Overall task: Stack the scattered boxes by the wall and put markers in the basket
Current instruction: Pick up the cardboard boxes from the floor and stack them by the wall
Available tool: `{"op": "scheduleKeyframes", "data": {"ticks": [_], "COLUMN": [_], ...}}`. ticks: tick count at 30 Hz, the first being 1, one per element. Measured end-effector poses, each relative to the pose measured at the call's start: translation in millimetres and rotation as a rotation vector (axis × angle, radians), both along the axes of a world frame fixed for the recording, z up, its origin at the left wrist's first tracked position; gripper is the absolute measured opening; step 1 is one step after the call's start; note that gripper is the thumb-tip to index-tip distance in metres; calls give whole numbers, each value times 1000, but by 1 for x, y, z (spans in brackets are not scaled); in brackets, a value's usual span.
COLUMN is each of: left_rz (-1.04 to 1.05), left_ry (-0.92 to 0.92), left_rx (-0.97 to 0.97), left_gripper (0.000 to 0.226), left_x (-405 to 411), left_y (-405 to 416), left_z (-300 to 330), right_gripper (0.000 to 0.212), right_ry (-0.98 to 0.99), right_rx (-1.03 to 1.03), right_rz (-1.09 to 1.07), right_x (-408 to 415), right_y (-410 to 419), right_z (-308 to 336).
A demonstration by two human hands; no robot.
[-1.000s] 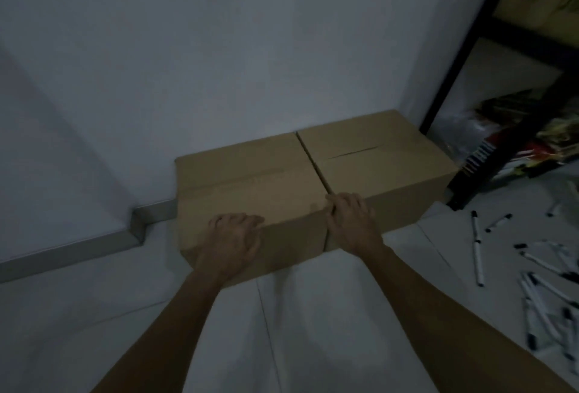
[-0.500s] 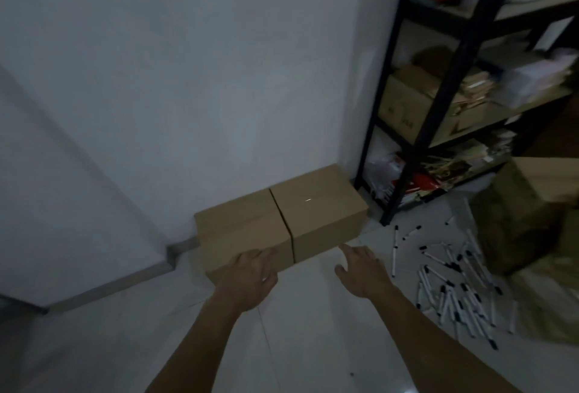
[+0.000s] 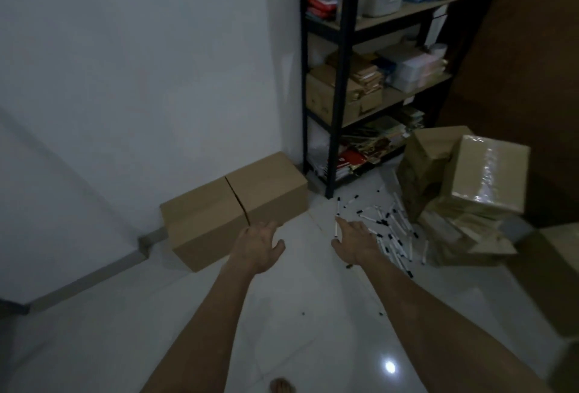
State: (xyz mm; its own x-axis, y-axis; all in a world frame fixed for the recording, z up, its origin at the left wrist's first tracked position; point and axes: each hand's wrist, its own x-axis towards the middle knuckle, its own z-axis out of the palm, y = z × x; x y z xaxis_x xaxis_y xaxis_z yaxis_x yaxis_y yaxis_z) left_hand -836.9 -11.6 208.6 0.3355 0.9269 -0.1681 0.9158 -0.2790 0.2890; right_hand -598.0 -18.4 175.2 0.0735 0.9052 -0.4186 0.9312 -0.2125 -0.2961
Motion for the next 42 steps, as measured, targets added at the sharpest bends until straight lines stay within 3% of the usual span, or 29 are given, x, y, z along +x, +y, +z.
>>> {"op": "scheduleKeyframes", "data": {"ticks": [17, 24, 30, 36, 42], "left_rz": [-256, -322, -442, -555, -619], "left_ry": [-8, 3, 31, 92, 66], "left_rx": [-88, -207, -310, -403, -547], "left_gripper": [53, 53, 52, 52, 52], "left_x": [330, 511, 614, 684, 748], "left_y": [-185, -264, -340, -378, -390], "left_z": [-14, -49, -82, -120, -229], "right_gripper": [66, 66, 65, 66, 66], "right_ry": [-5, 21, 94, 149, 204], "right_rx": [-105, -162, -172, -173, -165], "right_rz": [-316, -404, -557, -741, -1000], "right_x": [300, 467, 556, 621, 672], "right_y": [-258, -358, -438, -501, -538], "right_z": [-10, -39, -63, -106, -212]}}
